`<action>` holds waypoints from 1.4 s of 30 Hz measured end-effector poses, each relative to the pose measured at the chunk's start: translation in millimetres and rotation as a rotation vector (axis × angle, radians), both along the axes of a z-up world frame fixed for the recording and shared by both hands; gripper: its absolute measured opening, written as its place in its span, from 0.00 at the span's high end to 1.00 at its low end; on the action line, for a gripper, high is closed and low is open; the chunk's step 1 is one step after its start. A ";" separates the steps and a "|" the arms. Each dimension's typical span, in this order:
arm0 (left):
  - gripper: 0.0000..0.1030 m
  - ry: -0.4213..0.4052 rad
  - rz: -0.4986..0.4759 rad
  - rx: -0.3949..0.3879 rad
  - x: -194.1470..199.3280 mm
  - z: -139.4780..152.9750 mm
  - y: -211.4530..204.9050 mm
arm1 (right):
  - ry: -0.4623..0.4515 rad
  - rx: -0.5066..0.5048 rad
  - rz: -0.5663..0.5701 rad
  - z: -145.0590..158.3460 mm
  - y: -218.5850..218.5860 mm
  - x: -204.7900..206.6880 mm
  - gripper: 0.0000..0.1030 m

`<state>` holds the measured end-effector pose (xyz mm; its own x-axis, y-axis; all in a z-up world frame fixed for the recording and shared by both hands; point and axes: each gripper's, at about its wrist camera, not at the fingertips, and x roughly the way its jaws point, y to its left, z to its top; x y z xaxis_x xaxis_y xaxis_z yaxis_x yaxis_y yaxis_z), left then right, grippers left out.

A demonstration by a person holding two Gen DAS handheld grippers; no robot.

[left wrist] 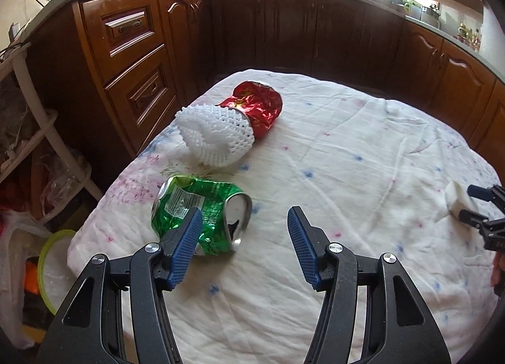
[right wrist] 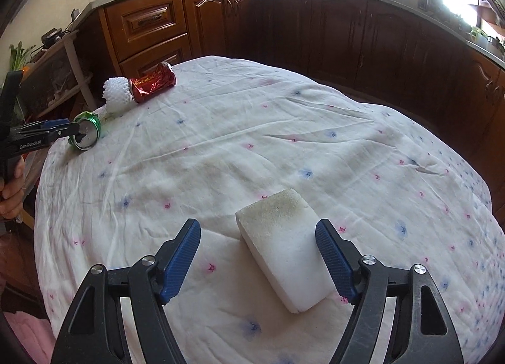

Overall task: Collect trash
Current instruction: 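Grasp the crushed green can with the left tool while the right tool grasps the white sponge, then carry the can and sponge over the bin and open both tools to drop them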

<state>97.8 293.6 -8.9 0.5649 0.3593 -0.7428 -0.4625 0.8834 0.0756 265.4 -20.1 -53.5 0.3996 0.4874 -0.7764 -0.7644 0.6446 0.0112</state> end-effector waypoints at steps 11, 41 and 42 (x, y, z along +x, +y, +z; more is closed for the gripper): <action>0.90 0.044 -0.032 -0.009 2.9 -18.7 1.9 | -0.019 -0.019 -0.039 0.0 0.6 4.7 0.59; 0.90 -0.103 -0.514 -0.162 50.7 32.3 -168.0 | 0.107 0.210 -0.268 26.6 -123.9 -10.6 0.47; 0.90 -0.103 -0.537 -0.166 54.5 32.0 -178.7 | 0.113 0.235 -0.297 28.7 -135.6 -13.4 0.47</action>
<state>152.3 114.9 23.0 0.7086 -0.1151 -0.6962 0.0570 0.9927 -0.1060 252.0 -155.7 -24.8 0.4687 0.5333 -0.7042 -0.5307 0.8073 0.2582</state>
